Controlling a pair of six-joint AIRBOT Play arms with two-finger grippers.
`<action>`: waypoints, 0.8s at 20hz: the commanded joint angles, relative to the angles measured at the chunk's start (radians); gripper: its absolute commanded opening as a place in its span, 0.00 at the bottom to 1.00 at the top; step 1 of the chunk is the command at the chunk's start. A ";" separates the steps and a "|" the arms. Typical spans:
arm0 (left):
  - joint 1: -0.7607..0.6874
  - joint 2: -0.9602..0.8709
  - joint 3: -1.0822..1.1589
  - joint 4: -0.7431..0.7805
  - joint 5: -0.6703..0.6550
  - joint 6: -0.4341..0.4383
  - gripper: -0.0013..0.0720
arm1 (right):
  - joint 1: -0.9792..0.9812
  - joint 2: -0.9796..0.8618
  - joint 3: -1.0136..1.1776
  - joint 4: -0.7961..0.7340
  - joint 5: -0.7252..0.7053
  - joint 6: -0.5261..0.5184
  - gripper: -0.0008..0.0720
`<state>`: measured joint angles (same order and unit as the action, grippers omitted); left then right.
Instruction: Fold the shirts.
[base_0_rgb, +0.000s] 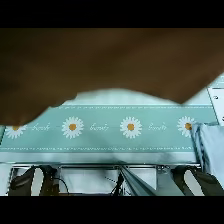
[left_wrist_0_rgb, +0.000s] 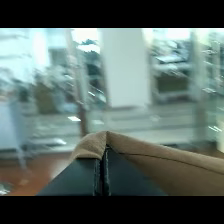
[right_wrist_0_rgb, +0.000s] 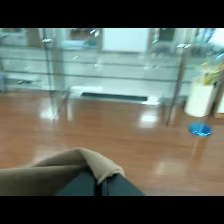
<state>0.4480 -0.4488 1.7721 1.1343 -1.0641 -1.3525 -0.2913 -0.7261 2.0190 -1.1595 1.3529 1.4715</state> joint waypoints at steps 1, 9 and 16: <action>-0.064 0.074 -0.006 0.153 -0.035 -0.049 0.04 | 0.000 0.118 -0.078 -0.051 0.027 0.030 0.04; -0.081 0.026 -0.480 0.097 -0.093 -0.104 0.04 | 0.000 0.137 -0.502 0.019 -0.016 0.013 0.04; -0.203 -0.377 -0.736 -0.141 0.192 -0.047 0.04 | 0.000 -0.238 -0.733 0.315 -0.220 -0.198 0.04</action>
<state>0.3103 -0.6575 1.1061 1.0752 -1.0050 -1.4200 -0.2905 -0.8032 1.3495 -0.9802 1.2331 1.3643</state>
